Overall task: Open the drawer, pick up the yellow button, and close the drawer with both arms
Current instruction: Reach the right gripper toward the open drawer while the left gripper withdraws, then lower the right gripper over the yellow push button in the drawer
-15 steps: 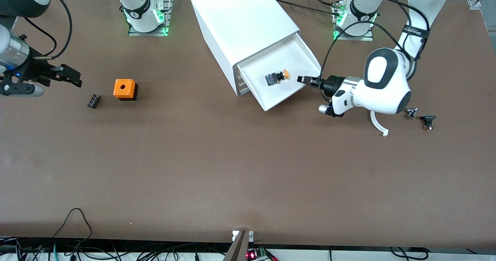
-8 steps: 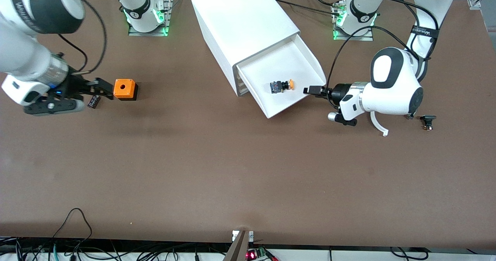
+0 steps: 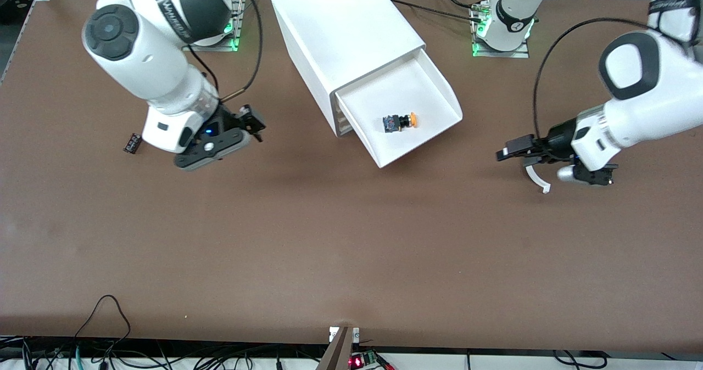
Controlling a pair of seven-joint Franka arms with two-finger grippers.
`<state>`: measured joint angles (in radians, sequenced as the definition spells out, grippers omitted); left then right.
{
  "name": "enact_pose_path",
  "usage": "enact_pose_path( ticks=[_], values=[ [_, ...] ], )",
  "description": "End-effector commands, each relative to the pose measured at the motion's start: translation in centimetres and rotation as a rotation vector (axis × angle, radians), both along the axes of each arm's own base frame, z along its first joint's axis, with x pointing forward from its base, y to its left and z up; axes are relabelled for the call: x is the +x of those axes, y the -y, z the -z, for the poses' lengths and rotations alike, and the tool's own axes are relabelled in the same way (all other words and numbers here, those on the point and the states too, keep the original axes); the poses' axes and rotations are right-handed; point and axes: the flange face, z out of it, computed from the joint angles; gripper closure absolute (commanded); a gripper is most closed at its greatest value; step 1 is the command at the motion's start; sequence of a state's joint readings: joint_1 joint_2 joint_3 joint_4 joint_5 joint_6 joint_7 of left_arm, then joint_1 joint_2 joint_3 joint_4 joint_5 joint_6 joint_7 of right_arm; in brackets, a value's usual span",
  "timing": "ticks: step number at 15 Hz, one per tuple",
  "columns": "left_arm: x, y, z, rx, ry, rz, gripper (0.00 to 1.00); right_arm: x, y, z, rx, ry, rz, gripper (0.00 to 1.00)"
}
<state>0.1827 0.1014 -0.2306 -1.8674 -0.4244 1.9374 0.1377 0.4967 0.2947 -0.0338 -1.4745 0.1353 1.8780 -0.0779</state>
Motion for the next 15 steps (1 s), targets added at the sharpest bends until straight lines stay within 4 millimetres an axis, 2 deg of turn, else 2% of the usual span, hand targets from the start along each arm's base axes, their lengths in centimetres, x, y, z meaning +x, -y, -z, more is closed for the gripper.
enact_pose_path(
  ticks=[1, 3, 4, 5, 6, 7, 10, 15],
  values=[
    [-1.1, -0.9, -8.3, 0.190, 0.004, 0.087, 0.00, 1.4, -5.8, -1.4, 0.071, 0.042, -0.136, 0.00],
    [-2.4, -1.7, -10.9, 0.320, 0.016, 0.061, 0.00, 0.8, -10.0, -1.2, 0.111, 0.070, -0.275, 0.00],
    [-2.8, -1.9, -11.5, 0.378, 0.021, 0.052, 0.00, 0.2, -12.4, -0.4, 0.123, 0.072, -0.345, 0.00],
    [-3.3, -1.2, -12.0, 0.420, 0.031, 0.069, 0.00, -0.5, -14.6, 0.7, 0.126, 0.070, -0.400, 0.00],
    [-3.6, -0.6, -12.1, 0.466, 0.024, 0.084, 0.00, -1.1, -16.3, 1.3, 0.122, 0.085, -0.460, 0.00],
    [-4.0, -1.1, -12.8, 0.486, 0.025, 0.060, 0.00, -1.6, -17.7, 2.0, 0.116, 0.097, -0.516, 0.00],
    [-4.6, -1.7, -13.5, 0.488, 0.023, 0.038, 0.00, -2.8, -20.4, 3.9, 0.123, 0.130, -0.659, 0.00],
    [-4.4, -2.0, -12.3, 0.473, -0.032, 0.044, 0.00, -6.9, -24.6, 4.8, 0.062, 0.140, -0.761, 0.00]
  ],
)
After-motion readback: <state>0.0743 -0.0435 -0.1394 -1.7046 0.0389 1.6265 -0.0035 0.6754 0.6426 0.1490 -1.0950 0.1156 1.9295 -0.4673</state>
